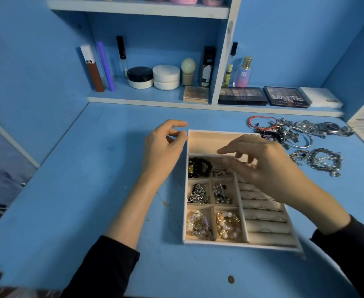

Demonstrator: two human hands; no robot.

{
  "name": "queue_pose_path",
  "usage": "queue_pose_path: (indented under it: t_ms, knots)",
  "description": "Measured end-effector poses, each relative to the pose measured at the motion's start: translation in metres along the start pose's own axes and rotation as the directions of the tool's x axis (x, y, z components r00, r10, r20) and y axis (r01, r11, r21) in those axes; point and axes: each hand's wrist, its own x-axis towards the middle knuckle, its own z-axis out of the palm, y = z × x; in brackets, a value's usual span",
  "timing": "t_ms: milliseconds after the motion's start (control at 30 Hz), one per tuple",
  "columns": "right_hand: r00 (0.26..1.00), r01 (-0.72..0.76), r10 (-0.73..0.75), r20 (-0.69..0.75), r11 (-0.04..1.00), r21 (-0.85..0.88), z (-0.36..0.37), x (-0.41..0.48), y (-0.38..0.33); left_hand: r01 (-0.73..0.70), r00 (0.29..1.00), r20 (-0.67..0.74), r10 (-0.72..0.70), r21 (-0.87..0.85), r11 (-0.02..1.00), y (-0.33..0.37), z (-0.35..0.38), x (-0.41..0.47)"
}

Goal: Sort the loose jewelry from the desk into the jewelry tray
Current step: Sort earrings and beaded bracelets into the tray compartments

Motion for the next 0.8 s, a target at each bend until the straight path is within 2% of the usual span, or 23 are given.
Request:
queue_pose_path:
  t_ms: [167, 333, 433, 533, 633, 800]
  knots:
    - [0.964, -0.221, 0.237, -0.122, 0.967, 0.128, -0.028, -0.023, 0.023, -0.070, 0.994, 0.086, 0.068, 0.018, 0.997, 0.017, 0.008, -0.005]
    - [0.861, -0.405, 0.427, -0.276, 0.904, 0.135, -0.051, -0.050, 0.059, -0.164, 0.953, 0.268, 0.143, 0.060, 0.985, 0.055, 0.044, -0.004]
    - [0.828, -0.478, 0.456, -0.327, 0.878, 0.015, -0.069, -0.064, 0.081, -0.209, 0.901, 0.402, 0.163, 0.074, 0.975, 0.076, 0.077, -0.004]
    - [0.852, -0.506, 0.446, -0.272, 0.836, -0.214, -0.081, -0.074, 0.098, -0.261, 0.856, 0.483, 0.184, 0.096, 0.961, 0.091, 0.109, -0.007]
    - [0.888, -0.459, 0.408, -0.212, 0.814, -0.358, -0.084, -0.080, 0.104, -0.284, 0.835, 0.516, 0.190, 0.108, 0.953, 0.098, 0.135, -0.009]
    - [0.921, -0.366, 0.377, -0.095, 0.759, -0.538, -0.082, -0.078, 0.108, -0.255, 0.838, 0.526, 0.142, 0.147, 0.956, 0.094, 0.162, -0.008]
